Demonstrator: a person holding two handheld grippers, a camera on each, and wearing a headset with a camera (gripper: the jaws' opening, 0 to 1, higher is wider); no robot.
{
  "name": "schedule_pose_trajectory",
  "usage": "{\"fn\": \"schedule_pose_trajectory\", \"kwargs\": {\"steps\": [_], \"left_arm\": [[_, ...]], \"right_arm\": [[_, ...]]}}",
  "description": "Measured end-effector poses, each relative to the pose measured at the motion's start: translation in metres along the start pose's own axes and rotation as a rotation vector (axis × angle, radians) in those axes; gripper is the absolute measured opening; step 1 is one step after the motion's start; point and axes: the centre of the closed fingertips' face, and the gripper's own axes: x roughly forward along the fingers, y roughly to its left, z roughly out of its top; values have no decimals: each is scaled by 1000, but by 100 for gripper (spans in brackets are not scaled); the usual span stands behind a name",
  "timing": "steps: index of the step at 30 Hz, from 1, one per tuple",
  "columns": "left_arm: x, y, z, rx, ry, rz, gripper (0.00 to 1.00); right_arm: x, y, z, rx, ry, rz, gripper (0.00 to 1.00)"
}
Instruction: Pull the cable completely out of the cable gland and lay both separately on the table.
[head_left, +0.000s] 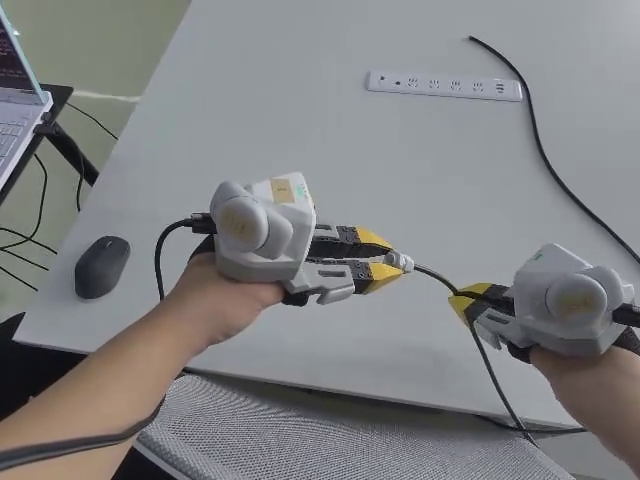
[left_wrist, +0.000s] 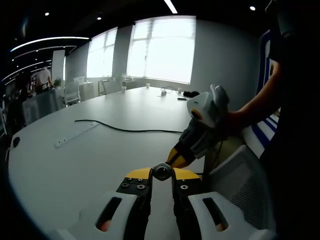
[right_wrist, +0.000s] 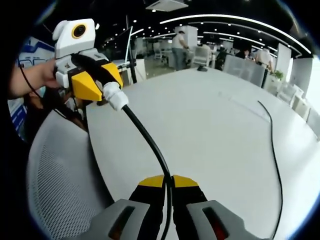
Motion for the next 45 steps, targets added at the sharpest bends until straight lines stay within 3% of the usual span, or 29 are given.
{"fn": "schedule_pose_trajectory", "kwargs": {"steps": [9, 24, 33, 45], "left_arm": [[-3, 1, -1, -7, -2, 9, 15], [-7, 0, -4, -15, -1, 11, 15], [-10, 2, -12, -24, -2, -3, 16], [-21, 6, -31, -36, 2, -9, 16]], "right_arm": [[-2, -5, -12, 2, 15, -13, 0], [-5, -6, -8, -1, 12, -15, 0], [-5, -8, 1, -12, 20, -29, 0], [11, -10, 28, -35, 51, -56, 0]]}}
